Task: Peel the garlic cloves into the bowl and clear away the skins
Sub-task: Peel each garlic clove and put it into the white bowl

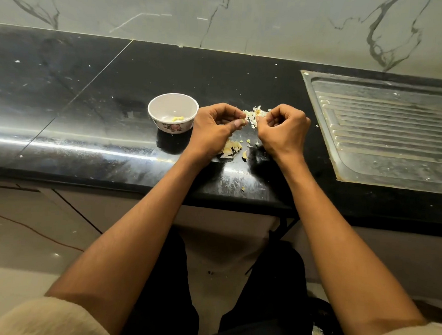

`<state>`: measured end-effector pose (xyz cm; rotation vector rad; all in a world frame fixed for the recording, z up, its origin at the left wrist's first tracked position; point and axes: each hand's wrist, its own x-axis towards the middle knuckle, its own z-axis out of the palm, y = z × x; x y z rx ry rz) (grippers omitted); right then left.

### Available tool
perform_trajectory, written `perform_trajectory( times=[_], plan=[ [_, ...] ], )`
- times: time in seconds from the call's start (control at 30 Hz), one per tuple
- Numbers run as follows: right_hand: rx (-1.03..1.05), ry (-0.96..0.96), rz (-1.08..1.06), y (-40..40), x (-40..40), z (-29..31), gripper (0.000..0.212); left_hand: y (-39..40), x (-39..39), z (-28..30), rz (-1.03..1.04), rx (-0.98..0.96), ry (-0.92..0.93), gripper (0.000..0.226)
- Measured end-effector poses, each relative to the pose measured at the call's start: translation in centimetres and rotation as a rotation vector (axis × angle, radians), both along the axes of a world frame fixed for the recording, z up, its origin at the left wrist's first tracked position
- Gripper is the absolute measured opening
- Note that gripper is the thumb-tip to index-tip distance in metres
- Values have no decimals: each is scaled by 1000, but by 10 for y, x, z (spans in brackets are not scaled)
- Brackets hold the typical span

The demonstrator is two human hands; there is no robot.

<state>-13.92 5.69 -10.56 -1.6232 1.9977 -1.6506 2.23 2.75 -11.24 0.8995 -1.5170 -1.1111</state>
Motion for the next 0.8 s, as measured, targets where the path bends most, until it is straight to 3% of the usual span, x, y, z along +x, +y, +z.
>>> perform_trajectory(
  times=[0.2, 0.33, 0.47, 0.6, 0.8],
  plan=[
    [35, -2, 53, -10, -8, -2, 10, -1, 1, -1, 5, 2, -13, 10],
    [63, -37, 86, -10, -7, -2, 19, -3, 1, -2, 7, 4, -9, 10],
    [54, -53, 59, -9, -6, -2, 3, -3, 0, -2, 3, 4, -1, 10],
    [72, 0, 26, -8, -5, -4, 15, -4, 1, -4, 3, 4, -9, 10],
    [116, 104, 2, -9, -7, -8, 8, -5, 0, -5, 15, 1, -14, 9]
  ],
)
